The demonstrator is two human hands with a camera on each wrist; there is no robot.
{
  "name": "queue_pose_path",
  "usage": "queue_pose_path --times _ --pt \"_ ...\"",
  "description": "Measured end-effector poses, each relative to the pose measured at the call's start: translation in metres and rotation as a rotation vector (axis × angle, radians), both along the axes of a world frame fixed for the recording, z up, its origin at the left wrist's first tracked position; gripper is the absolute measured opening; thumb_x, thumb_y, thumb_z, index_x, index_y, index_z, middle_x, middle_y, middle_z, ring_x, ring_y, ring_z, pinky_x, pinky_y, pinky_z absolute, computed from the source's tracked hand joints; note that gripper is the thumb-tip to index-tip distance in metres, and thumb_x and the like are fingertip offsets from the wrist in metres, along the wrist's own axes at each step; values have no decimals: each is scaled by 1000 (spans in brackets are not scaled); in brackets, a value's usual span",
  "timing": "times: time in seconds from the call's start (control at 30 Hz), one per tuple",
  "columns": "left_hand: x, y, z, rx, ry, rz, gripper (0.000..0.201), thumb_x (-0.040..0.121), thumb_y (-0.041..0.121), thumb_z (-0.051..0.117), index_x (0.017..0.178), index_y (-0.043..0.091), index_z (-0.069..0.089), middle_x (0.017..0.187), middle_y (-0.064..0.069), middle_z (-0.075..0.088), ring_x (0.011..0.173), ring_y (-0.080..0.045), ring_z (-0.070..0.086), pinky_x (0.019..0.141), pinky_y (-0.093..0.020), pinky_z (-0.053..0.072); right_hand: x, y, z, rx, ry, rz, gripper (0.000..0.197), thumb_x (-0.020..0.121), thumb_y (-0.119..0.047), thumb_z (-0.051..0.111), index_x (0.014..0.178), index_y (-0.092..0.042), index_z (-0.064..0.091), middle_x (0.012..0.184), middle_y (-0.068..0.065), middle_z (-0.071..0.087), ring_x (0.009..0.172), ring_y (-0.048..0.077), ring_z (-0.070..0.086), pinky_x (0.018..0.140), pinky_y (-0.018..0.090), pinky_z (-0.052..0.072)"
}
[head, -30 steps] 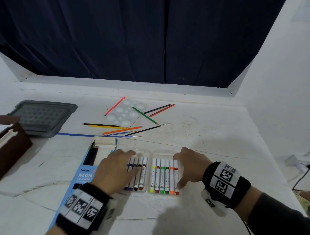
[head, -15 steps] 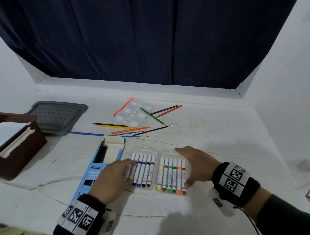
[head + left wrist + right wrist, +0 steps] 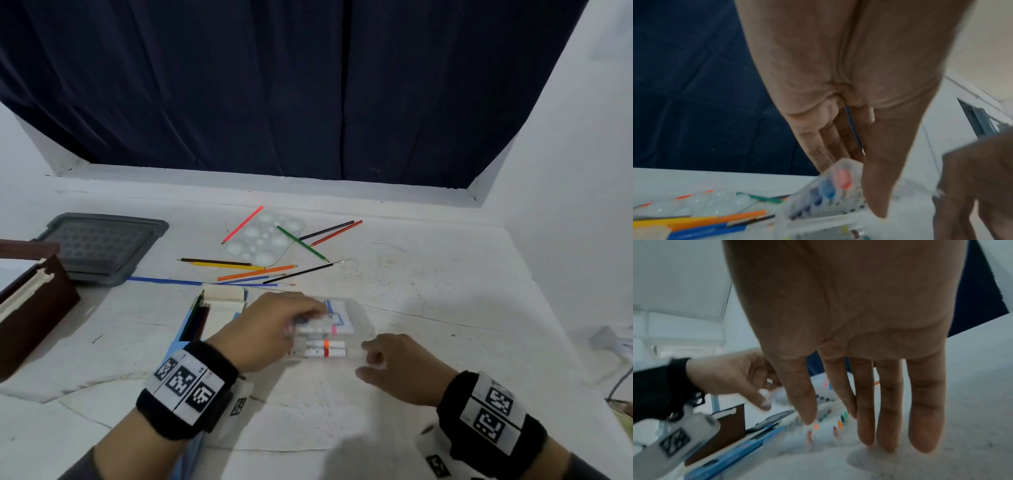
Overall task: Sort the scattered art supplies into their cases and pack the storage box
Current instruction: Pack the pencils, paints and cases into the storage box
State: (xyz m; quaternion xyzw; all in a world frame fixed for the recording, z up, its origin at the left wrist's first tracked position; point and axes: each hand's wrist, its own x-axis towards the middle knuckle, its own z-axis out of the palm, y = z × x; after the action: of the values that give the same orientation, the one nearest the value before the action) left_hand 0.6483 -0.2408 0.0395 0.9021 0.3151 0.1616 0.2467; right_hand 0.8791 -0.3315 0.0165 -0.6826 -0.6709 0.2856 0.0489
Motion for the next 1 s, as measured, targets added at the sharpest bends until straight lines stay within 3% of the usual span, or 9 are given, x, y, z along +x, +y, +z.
queue_pose_path --times 0.13,0.23,0.33,0.4,0.47,0.53,0.77,0.9,1.0 --pt "-10 -6 -23 -48 238 -87 57 80 14 78 132 32 62 122 16 60 105 3 51 94 -12 41 8 -4 7 87 100 -56 16 88 -36 67 87 -21 71 88 -8 69 77 4 63 74 21 52" --pt "-17 -5 -31 -69 230 -87 54 85 28 77 135 32 58 125 18 57 110 6 47 95 -5 36 9 1 9 251 109 -53 6 85 -32 69 84 -27 65 81 -11 64 74 5 61 71 23 51" --pt "-14 -2 -33 -9 248 -45 64 91 47 65 149 29 43 150 11 41 136 -2 36 114 -17 31 4 14 6 305 -1 94 44 87 -40 68 127 -26 56 120 -9 57 109 7 53 96 24 43" --pt "-8 -2 -36 9 381 -39 81 91 62 51 157 24 25 165 6 17 151 -9 15 120 -20 16 -2 25 -1 265 -118 225 77 89 -45 66 151 -19 31 155 -3 33 142 14 29 117 29 27" --pt "-2 -2 -41 12 514 -65 90 92 64 48 160 19 10 168 1 1 154 -12 2 123 -27 13 -8 35 -7 190 -225 341 92 90 -44 65 157 -13 10 165 1 4 152 16 1 123 35 9" --pt "3 -2 -42 53 579 -72 90 95 55 55 160 16 7 167 -4 -1 154 -17 4 123 -33 21 -14 40 -11 140 -286 397 97 91 -37 66 157 -9 1 165 6 -8 152 18 -6 122 34 2" --pt "10 -6 -41 128 613 -81 79 99 35 54 158 8 9 166 -16 3 151 -29 18 118 -36 27 -23 43 -15 190 -480 445 96 91 -36 65 154 1 4 163 20 1 151 30 9 122 39 21" --pt "12 -10 -39 158 618 -93 78 100 28 52 158 3 7 164 -21 6 152 -30 15 119 -34 24 -35 41 -24 202 -567 448 97 73 -24 78 145 15 26 152 38 20 140 46 33 115 49 33" --pt "9 -2 -39 132 612 -104 74 96 31 59 155 4 23 164 -19 13 148 -31 26 115 -39 36 -36 45 -18 227 -551 427 103 62 -33 86 142 10 38 148 34 35 136 43 43 113 49 37"
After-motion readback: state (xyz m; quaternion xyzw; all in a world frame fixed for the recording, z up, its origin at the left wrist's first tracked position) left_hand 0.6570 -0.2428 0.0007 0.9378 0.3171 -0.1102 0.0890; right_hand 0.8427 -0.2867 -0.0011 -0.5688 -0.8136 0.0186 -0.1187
